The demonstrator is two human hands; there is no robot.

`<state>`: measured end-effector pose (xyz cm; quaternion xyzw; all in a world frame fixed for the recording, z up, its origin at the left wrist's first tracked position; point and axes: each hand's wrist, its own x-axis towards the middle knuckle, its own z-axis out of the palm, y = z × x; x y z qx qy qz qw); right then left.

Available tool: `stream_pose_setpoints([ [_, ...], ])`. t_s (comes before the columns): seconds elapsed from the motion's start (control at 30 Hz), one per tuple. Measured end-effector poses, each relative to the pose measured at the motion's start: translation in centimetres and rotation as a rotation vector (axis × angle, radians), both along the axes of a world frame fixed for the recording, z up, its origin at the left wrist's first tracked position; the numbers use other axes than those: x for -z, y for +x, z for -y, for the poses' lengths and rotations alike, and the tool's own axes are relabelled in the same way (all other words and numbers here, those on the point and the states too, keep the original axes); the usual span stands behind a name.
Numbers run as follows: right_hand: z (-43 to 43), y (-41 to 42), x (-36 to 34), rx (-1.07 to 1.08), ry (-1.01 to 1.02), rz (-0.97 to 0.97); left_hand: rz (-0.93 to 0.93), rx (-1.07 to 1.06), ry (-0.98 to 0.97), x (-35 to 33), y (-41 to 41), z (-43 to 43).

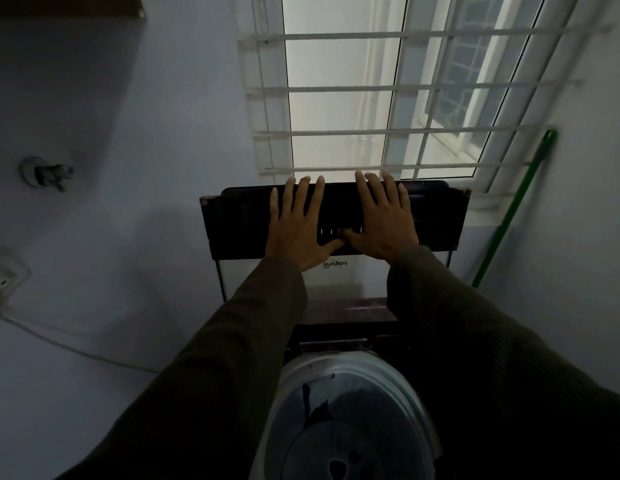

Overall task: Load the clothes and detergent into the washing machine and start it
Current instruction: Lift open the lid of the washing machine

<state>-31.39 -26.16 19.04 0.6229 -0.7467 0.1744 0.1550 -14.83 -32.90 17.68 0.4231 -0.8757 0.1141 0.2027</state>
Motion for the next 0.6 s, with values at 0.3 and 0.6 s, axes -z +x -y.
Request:
stream_pose_setpoints([
  [0.3, 4.2, -1.6, 1.8, 0.017, 0.024, 0.018, 0.011, -0.005, 0.041, 0.8, -1.7, 3.8],
  [0.6, 5.4, -2.0, 2.8, 0.033, 0.046, 0.011, 0.019, -0.018, 0.041, 1.6, -2.4, 5.2],
])
